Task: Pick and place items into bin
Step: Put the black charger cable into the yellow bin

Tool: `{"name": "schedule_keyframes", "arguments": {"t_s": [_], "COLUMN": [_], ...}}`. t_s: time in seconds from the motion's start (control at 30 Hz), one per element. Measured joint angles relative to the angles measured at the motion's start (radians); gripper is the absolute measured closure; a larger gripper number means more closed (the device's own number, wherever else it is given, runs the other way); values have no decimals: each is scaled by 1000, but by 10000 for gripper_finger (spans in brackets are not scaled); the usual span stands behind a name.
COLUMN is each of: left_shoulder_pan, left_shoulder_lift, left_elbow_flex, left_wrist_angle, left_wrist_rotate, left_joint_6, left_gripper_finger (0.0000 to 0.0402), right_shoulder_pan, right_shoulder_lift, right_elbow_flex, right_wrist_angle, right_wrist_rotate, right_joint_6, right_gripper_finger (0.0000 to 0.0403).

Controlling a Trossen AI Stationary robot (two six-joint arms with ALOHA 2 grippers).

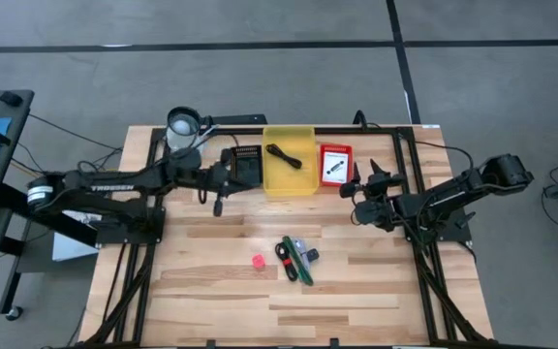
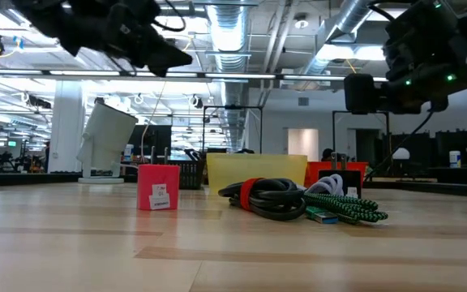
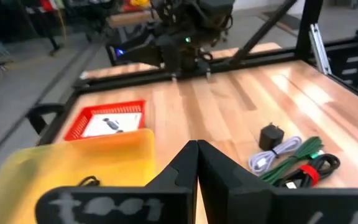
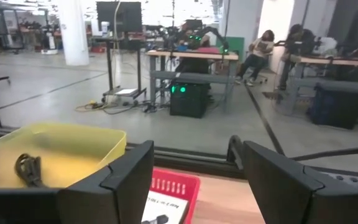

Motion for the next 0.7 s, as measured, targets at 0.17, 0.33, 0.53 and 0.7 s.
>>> {"name": "schedule_keyframes", "arguments": {"t_s": [0.17,0.33,0.53,0.7], "left_shoulder_pan": [0,0,-32,-92], "left_shoulder_lift": [88,163,234,301], "left_elbow_flex": [118,197,276,363], "left_wrist_angle": [-119,-184,-287,-458], "left_wrist_rotate": [-19,-33,-113,-137], "left_joint_6": [13,45,111,240], "left_gripper_finger": [399,368,297,259], "right_shoulder_pan": [0,0,1,1], "right_shoulder_lift": [0,0,0,0], "right_elbow_flex": [0,0,0,0], "right_wrist_angle": [-5,-9,-38,-65], "right_wrist_rotate": [-49,-97,-163,-200], "right_joint_6": [0,-7,-9,-8], "right_gripper_finger": [163,163,163,163]}}
